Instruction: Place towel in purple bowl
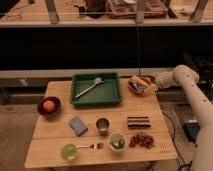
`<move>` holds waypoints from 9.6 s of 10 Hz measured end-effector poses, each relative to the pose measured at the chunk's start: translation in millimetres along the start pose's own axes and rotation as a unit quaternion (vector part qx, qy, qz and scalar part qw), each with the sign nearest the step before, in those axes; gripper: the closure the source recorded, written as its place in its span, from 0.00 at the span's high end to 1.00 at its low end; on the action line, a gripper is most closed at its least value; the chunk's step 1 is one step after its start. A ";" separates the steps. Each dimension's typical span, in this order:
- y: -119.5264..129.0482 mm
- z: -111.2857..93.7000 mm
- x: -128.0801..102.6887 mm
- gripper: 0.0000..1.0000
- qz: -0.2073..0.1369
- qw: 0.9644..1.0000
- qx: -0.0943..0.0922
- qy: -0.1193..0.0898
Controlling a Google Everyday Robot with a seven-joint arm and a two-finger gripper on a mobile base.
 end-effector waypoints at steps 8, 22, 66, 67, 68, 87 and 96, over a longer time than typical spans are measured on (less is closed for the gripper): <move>0.0 -0.3 0.3 0.75 0.000 1.000 0.000 0.000; 0.1 -0.5 0.3 0.75 0.000 1.000 -0.002 0.000; 49.3 30.1 -69.7 0.75 -0.728 0.634 -0.213 0.149; 47.4 32.9 -64.2 0.75 -0.715 0.645 -0.221 0.151; 44.7 33.4 -60.6 0.75 -0.706 0.655 -0.223 0.151; 39.9 67.2 -83.6 0.75 -0.664 0.699 -0.238 0.121; 53.5 98.1 -72.5 0.75 -0.639 0.711 -0.270 0.116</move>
